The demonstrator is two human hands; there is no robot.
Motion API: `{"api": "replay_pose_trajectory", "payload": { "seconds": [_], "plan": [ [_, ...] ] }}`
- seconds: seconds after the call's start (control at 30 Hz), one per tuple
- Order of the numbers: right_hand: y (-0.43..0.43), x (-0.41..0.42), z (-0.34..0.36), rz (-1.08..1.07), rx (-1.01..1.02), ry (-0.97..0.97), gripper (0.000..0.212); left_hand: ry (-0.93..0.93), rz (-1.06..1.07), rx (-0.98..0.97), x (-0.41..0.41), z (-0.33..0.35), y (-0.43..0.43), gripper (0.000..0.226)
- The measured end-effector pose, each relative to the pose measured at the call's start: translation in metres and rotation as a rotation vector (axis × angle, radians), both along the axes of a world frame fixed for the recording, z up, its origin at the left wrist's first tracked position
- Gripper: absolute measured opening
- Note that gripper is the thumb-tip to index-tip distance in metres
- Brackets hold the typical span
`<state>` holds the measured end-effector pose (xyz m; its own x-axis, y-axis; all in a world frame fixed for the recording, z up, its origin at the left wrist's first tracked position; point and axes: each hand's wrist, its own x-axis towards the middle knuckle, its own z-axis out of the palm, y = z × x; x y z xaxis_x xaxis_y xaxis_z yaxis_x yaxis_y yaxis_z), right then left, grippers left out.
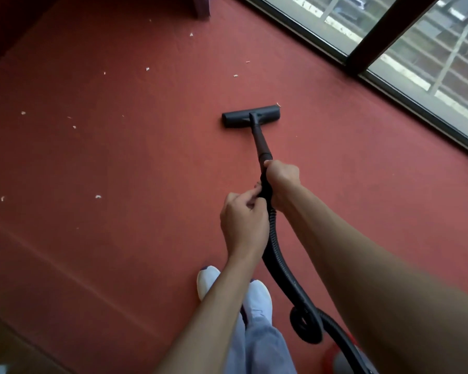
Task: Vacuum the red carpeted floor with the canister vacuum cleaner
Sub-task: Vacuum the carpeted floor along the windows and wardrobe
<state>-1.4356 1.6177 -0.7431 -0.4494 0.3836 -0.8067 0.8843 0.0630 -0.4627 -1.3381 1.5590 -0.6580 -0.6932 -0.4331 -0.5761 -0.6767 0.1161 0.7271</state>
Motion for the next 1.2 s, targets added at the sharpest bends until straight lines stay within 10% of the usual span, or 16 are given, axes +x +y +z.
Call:
{"api": "replay_pose_trajectory", "payload": {
  "seconds": [0.57,1.2],
  "plan": [
    [0.087,0.054,0.064,-0.302,-0.133,-0.125,0.021,-0.062,-0.290,0.169,0.012,0.023,0.046,0.043],
    [0.131,-0.066,0.033,-0.090,-0.124,-0.063,0.021,-0.090,-0.214,0.164,-0.079,0.010,0.105,0.032]
  ]
}}
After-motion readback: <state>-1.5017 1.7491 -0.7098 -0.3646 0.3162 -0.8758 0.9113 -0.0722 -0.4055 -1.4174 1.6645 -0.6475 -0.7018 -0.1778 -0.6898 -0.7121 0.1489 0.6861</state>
